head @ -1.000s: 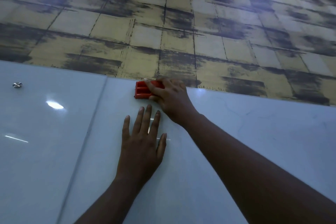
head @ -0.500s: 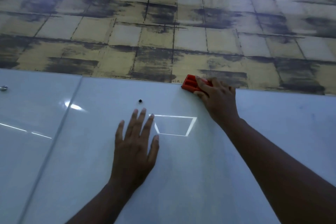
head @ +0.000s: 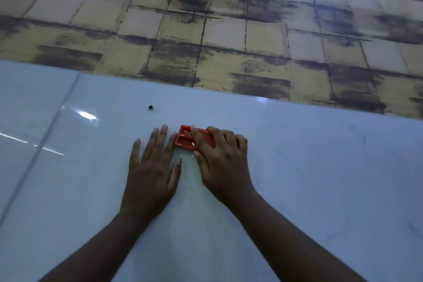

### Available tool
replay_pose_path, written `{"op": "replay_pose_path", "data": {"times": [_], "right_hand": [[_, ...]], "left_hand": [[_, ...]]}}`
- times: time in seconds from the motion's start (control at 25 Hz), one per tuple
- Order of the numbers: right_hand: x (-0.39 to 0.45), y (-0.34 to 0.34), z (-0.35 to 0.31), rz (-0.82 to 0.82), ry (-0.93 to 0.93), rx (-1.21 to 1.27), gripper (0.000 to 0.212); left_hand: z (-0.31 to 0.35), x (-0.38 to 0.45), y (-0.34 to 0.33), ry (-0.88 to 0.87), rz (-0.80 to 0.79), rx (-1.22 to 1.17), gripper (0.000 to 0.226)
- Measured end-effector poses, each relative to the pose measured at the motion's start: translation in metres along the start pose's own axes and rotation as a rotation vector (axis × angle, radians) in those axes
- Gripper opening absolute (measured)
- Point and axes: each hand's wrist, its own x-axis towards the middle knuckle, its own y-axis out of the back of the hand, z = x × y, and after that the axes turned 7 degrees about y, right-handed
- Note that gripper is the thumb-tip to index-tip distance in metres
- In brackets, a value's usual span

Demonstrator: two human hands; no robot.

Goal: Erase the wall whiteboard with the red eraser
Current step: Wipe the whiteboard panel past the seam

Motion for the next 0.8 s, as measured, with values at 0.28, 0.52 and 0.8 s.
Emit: {"op": "replay_pose_path", "data": {"times": [0.28,0.52,0.8], "right_hand": [[0.005,0.020,0.070,-0.056,-0.088,-0.150,0.054],[-0.030,0.031,0.119,0.029,-0.485,-0.177,0.053],[-0.003,0.008,0.023,0.039,-0.473,-0.171,0.054]], "left_hand": [[0.000,-0.004,0.003,-0.008,0.036,-0.047,0.063],[0.003,-0.005,0.004,0.002,0.057,-0.057,0.062],[0.004,-0.006,0.003,0.005,0.045,-0.089,0.062]]}}
